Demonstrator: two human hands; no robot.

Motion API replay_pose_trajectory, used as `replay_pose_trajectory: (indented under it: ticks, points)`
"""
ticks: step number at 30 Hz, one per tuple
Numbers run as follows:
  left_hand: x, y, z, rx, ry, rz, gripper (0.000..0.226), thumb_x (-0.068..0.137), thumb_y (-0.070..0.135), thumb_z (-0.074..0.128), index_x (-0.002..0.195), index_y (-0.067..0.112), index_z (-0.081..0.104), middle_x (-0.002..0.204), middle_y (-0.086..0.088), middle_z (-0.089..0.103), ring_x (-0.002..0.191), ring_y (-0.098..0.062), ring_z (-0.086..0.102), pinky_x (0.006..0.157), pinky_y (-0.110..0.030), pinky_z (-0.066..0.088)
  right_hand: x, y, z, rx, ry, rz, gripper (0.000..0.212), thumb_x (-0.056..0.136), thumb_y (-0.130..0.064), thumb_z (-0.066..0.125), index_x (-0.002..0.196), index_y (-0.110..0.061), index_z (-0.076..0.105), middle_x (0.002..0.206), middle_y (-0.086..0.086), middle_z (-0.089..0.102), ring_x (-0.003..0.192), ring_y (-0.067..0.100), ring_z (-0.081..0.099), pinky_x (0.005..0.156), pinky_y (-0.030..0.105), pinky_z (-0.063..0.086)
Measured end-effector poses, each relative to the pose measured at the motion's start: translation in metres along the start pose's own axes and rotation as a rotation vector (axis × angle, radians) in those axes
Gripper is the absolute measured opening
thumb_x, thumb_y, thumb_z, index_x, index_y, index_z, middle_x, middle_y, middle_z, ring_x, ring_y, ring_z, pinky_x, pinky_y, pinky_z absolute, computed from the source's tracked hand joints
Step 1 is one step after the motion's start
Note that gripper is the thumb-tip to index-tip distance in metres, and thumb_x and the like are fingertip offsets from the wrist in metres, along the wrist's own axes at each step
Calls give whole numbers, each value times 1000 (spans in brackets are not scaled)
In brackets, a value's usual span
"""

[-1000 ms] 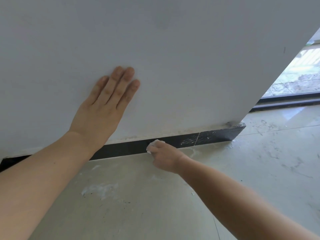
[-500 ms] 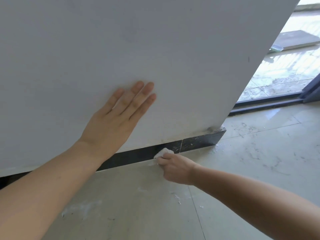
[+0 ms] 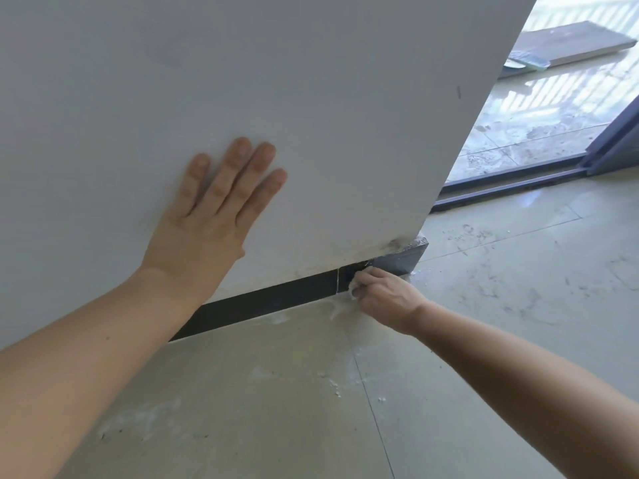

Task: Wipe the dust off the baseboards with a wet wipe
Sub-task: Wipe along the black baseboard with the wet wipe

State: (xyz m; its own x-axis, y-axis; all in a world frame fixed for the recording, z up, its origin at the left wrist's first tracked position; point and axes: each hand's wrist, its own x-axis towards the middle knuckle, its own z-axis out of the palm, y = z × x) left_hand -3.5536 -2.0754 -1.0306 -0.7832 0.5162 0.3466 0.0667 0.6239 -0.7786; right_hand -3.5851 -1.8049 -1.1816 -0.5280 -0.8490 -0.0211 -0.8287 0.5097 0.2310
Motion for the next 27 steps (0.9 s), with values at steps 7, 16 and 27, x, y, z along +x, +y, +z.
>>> replay_pose_trajectory:
  ticks: [7, 16, 27]
  points:
    - [4, 21, 4, -153, 65, -86, 119, 69, 46, 75, 150, 2, -1, 152, -22, -23, 141, -36, -22, 115, -50, -11, -33, -19, -3, 862, 340, 875, 48, 72, 14, 47, 95, -17, 74, 99, -4, 70, 95, 16, 45, 78, 15, 38]
    - [8, 23, 10, -145, 26, -91, 123, 69, 58, 68, 149, 2, -7, 150, -23, -28, 138, -37, -28, 112, -51, -19, -30, 21, -11, 2043, 879, 1923, 45, 83, 16, 42, 119, -8, 55, 84, -1, 54, 65, 12, 51, 77, 37, 54]
    - [9, 23, 19, -108, 50, -47, 122, 70, 75, 50, 149, 2, -9, 146, -28, -32, 133, -43, -35, 109, -55, -17, 43, -49, -28, 2013, 538, 1677, 30, 73, 15, 56, 70, -14, 57, 68, 2, 54, 64, 16, 50, 57, 22, 40]
